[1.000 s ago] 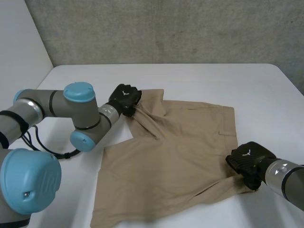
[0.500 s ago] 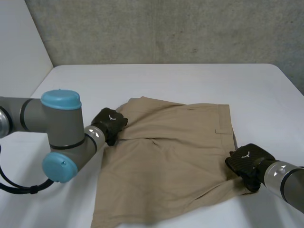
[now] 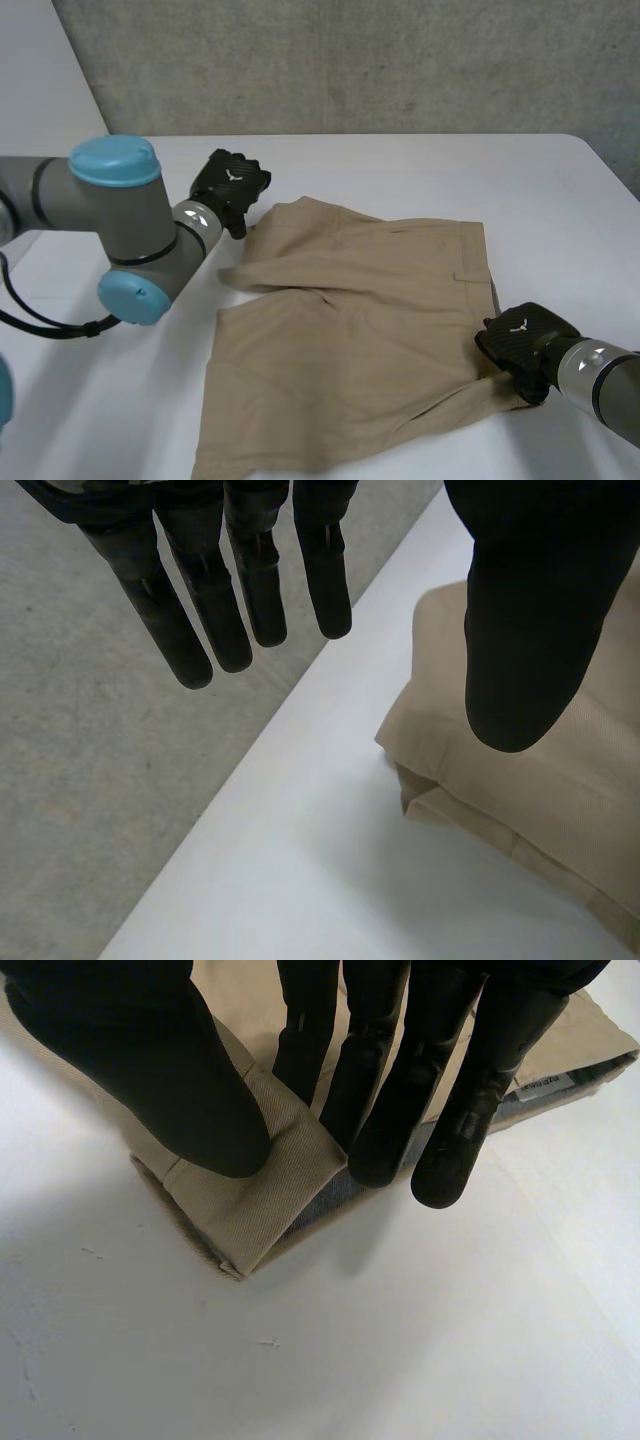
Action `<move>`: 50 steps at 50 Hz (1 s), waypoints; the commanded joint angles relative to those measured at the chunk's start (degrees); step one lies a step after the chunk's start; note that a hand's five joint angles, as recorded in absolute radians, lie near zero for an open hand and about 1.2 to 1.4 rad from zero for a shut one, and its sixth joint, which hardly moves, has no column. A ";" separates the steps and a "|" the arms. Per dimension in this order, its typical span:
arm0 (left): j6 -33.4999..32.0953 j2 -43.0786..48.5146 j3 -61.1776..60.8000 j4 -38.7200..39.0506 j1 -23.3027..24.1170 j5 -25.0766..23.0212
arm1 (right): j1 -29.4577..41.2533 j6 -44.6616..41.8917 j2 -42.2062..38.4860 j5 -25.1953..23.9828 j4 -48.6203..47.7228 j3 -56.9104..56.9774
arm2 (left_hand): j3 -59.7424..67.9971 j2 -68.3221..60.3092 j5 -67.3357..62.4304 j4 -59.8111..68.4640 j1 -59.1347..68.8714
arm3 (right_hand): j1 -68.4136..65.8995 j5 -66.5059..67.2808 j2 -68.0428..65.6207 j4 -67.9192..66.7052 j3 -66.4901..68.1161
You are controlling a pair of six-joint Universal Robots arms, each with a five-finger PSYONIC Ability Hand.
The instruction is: Fold the shorts.
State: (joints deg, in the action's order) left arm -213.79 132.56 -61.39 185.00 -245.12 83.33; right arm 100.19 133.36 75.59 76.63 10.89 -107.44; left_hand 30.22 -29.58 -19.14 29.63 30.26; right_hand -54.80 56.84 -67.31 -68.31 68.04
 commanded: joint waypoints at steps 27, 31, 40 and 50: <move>14.10 20.10 23.15 -11.41 -3.88 -12.23 | 0.01 0.40 0.00 0.01 -0.87 0.04 | 5.23 -5.87 -6.31 5.82 5.19 | -25.20 13.16 -12.69 -11.69 11.96; 13.22 21.07 24.82 -12.56 -3.97 -10.91 | 0.01 0.40 0.00 0.01 -0.87 0.04 | 4.22 -4.86 -5.30 4.81 4.18 | -25.20 13.16 -12.69 -11.69 11.96; 1.90 22.92 26.49 -12.47 -5.11 -2.92 | 0.01 0.40 0.00 0.01 -0.87 0.04 | 3.04 -3.69 -4.12 3.64 3.01 | -25.20 13.16 -12.69 -11.69 11.96; -0.93 20.12 23.78 -12.30 -3.71 -0.27 | 0.10 0.40 0.00 0.10 -0.87 -0.05 | -3.34 2.69 2.26 -2.74 -3.37 | -25.20 13.16 -12.69 -11.69 11.96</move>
State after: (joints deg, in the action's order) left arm -214.62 155.23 -35.32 172.50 -250.27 82.54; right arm 100.27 133.77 75.58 76.64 10.01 -107.41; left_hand 28.25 -28.08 -18.25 27.73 28.29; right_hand -54.80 56.94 -67.31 -68.31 68.04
